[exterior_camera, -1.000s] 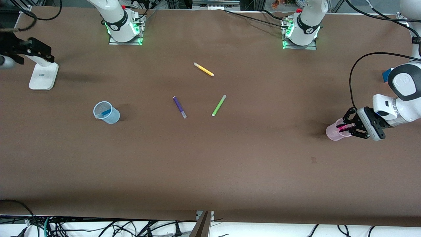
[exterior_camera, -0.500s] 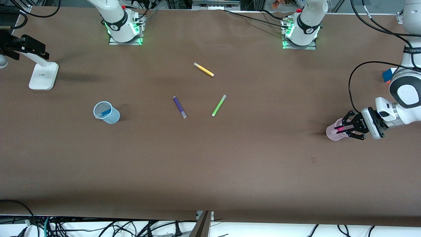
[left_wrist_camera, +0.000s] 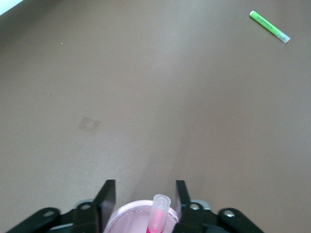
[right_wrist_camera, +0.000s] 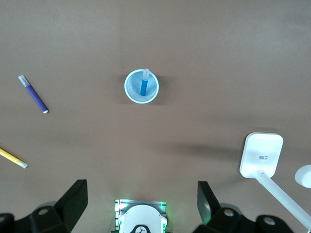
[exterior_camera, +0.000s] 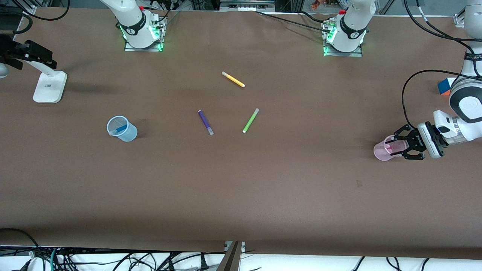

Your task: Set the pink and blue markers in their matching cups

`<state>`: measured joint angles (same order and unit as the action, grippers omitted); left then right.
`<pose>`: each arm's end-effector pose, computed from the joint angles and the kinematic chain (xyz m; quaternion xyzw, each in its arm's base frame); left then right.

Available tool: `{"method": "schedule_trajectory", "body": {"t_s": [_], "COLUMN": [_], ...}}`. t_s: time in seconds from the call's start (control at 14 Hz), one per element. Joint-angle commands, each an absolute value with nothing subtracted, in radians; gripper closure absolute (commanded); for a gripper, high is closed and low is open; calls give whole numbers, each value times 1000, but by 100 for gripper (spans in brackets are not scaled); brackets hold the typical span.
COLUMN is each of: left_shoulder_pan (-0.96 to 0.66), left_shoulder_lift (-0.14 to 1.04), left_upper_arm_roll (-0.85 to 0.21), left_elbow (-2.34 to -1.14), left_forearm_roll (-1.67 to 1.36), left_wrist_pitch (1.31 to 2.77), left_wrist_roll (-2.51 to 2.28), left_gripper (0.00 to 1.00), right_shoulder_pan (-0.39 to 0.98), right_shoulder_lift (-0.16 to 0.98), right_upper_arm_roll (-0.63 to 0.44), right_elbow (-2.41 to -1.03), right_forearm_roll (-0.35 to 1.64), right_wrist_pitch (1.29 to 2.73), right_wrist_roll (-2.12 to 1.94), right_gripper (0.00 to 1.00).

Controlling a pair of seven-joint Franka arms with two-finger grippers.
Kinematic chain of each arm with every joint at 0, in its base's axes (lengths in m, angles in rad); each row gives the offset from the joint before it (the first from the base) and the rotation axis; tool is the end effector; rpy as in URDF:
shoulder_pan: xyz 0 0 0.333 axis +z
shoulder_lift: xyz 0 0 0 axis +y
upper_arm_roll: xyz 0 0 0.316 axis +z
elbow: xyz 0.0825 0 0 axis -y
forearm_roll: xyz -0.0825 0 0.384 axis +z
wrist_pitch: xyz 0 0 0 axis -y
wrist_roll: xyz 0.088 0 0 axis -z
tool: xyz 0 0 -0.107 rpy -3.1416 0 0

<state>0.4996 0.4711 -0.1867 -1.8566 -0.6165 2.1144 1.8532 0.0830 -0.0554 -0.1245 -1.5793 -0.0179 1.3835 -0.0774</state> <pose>0.5989 0.1725 0.2633 0.8019 -0.5161 0.2017 0.2235 0.5163 -0.0256 0.6350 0.9974 0.0172 -0.0706 0.0013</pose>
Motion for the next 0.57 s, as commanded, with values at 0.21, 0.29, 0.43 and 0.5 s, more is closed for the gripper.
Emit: {"method": "schedule_trajectory", "body": {"t_s": [0.21, 0.29, 0.43, 0.5], "left_shoulder_pan": [460, 427, 344, 300], "left_shoulder_lift": [338, 289, 211, 186], "left_upper_arm_roll": [-207, -209, -209, -209], "left_elbow": [-1754, -1735, -1682, -1643], "left_forearm_roll": [-507, -441, -301, -241], "left_wrist_pitch": [1973, 1933, 1835, 1777], "left_wrist_roll": [1489, 1341, 1046, 916], "left_gripper": [0, 0, 0, 0], "right_shoulder_pan": [84, 84, 83, 81], "right_shoulder_lift": [-34, -34, -32, -32], "right_upper_arm_roll": [-123, -123, -123, -124], "right_elbow": [-1537, -1537, -1537, -1537], "right_forearm_roll": [-32, -31, -29, -26], "right_wrist_pitch": [1368, 1368, 1368, 1368], "right_wrist_roll": [-71, -72, -72, -72], "right_gripper": [0, 0, 0, 0]}}
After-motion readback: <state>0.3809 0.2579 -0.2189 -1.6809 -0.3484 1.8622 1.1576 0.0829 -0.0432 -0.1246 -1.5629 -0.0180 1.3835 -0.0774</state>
